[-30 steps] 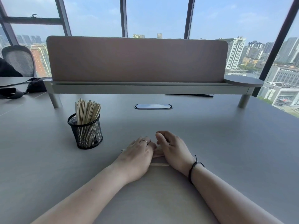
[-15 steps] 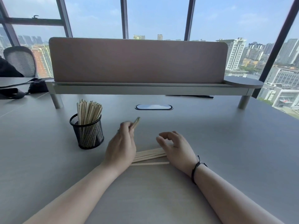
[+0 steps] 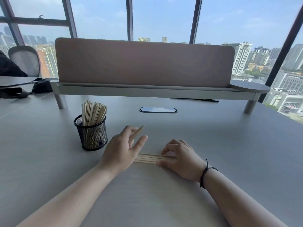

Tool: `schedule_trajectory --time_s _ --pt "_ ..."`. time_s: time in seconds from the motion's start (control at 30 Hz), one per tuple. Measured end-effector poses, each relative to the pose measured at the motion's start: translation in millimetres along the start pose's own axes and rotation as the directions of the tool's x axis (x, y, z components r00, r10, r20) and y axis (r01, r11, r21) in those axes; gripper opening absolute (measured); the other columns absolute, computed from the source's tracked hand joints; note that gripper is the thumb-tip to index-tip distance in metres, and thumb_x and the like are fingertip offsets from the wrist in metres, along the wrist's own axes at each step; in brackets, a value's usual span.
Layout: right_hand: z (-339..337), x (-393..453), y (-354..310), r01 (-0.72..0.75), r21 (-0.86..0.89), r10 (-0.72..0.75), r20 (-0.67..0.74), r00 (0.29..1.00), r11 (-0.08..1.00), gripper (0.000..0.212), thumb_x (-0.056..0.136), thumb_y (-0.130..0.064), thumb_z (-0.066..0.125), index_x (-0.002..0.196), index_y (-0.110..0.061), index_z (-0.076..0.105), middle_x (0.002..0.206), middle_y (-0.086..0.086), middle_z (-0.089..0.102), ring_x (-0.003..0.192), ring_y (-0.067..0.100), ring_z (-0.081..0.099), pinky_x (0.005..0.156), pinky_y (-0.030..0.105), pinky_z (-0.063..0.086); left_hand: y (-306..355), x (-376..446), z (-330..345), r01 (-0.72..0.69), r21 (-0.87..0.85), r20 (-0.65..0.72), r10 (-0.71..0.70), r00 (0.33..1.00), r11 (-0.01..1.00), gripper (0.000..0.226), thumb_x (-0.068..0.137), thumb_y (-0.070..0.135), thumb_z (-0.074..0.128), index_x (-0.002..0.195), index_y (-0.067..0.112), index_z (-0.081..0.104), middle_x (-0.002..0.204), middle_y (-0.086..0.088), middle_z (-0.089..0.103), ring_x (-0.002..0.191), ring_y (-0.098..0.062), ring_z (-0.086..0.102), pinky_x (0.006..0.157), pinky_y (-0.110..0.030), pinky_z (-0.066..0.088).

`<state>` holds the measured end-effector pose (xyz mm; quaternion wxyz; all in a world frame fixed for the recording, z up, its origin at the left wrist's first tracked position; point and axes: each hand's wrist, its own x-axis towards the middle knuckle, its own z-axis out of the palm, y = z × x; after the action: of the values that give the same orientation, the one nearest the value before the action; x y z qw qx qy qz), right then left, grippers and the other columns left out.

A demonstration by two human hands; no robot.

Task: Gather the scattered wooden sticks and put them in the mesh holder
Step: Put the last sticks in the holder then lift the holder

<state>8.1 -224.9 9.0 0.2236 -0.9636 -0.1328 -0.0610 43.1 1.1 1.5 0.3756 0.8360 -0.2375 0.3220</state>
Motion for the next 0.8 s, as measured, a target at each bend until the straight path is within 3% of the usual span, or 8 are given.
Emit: schedule_trajectory --time_s 0.13,0.37,0.67,0.8 --pt "-5.5 -0.5 -3.5 -0.026 -0.012 0.027 0.034 0.999 1.000 0.025 0.082 -0.054 0.069 0.100 -0.037 0.065 0.101 -0.013 0.056 0.101 0.011 0.049 0.092 0.030 0.036 -1.1 1.0 0.0 -0.020 0.007 -0.019 0.021 1.000 1.000 0.043 0.091 0.056 0.053 0.102 0.015 0.062 0.049 0.010 0.035 0.044 -0.004 0.043 0.049 -0.025 0.037" --pt "-8.3 -1.5 -4.8 -0.125 0.088 0.117 0.092 0.989 0.988 0.028 0.081 -0.041 0.074 0.108 -0.032 0.071 0.079 -0.016 0.057 0.079 0.008 0.054 0.079 0.025 0.037 -2.2 2.2 -2.3 0.006 0.011 -0.038 -0.006 0.999 1.000 0.035 0.091 0.048 0.052 0.100 0.016 0.064 0.049 0.009 0.035 0.045 -0.009 0.041 0.049 -0.031 0.039" --pt "-8.8 -5.5 -6.8 -0.127 0.071 0.121 0.090 0.989 0.989 0.012 0.084 -0.038 0.072 0.094 -0.038 0.066 0.096 -0.010 0.056 0.088 0.008 0.052 0.088 0.030 0.043 -1.1 1.5 -1.6 0.049 -0.003 -0.033 -0.050 0.998 0.999 0.033 0.089 0.050 0.051 0.096 0.020 0.063 0.048 0.007 0.034 0.045 -0.012 0.040 0.049 -0.032 0.041" --pt "-10.5 -7.3 -9.8 -0.131 0.061 0.125 0.096 0.988 0.989 0.009 0.086 -0.034 0.069 0.091 -0.037 0.063 0.084 -0.016 0.058 0.078 0.002 0.051 0.080 0.023 0.036 0.7 1.6 -2.6 0.050 -0.009 -0.026 -0.051 0.998 0.999 0.033 0.089 0.050 0.051 0.096 0.020 0.064 0.048 0.005 0.038 0.050 -0.020 0.046 0.049 -0.033 0.042"
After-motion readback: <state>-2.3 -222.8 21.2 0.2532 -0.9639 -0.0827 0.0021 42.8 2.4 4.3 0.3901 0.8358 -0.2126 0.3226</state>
